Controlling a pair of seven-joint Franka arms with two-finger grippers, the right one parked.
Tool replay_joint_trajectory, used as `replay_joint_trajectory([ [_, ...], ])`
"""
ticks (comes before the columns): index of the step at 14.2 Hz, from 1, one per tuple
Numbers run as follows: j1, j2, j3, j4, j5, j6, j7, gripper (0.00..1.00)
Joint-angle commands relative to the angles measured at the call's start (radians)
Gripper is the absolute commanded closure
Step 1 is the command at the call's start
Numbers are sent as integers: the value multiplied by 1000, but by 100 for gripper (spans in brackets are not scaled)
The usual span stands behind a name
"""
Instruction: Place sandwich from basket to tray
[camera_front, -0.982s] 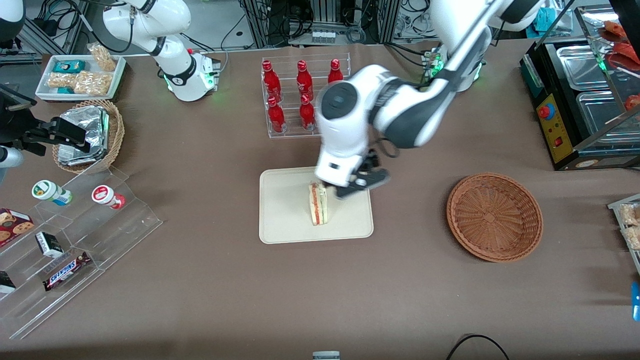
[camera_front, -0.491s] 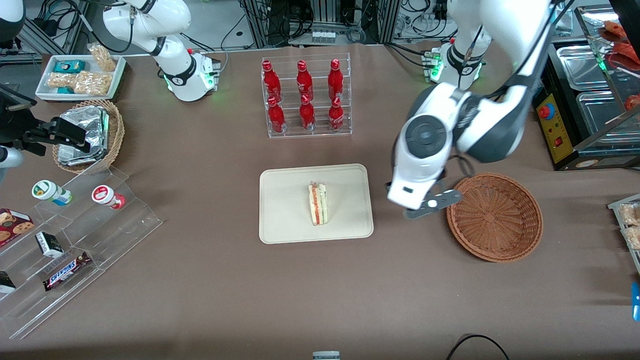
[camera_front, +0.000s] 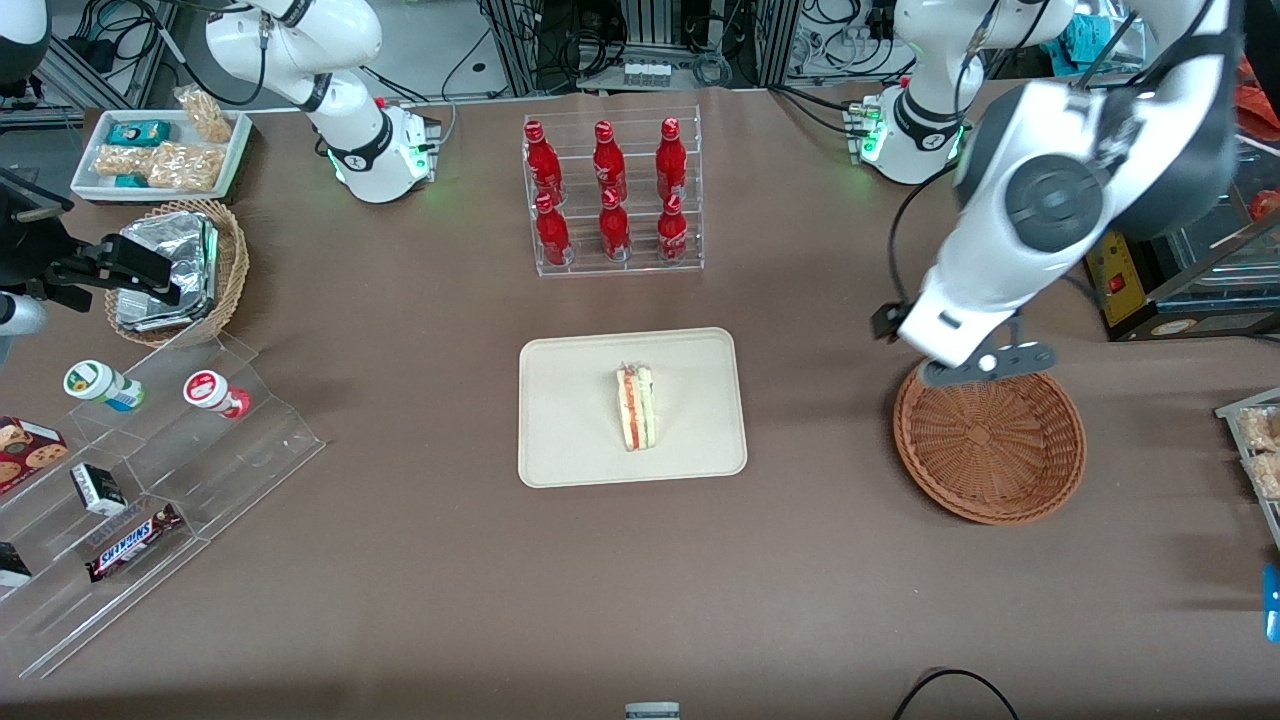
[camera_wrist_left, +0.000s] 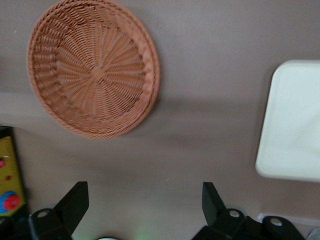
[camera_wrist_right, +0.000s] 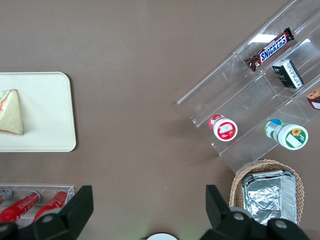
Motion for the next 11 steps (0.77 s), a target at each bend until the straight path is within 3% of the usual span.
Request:
replay_joint_trajectory([
  [1, -5, -102, 87, -38, -43, -47, 184, 0],
  [4, -61, -162, 223, -32, -48, -71, 354, 0],
  [11, -61, -162, 343, 103, -42, -81, 445, 0],
])
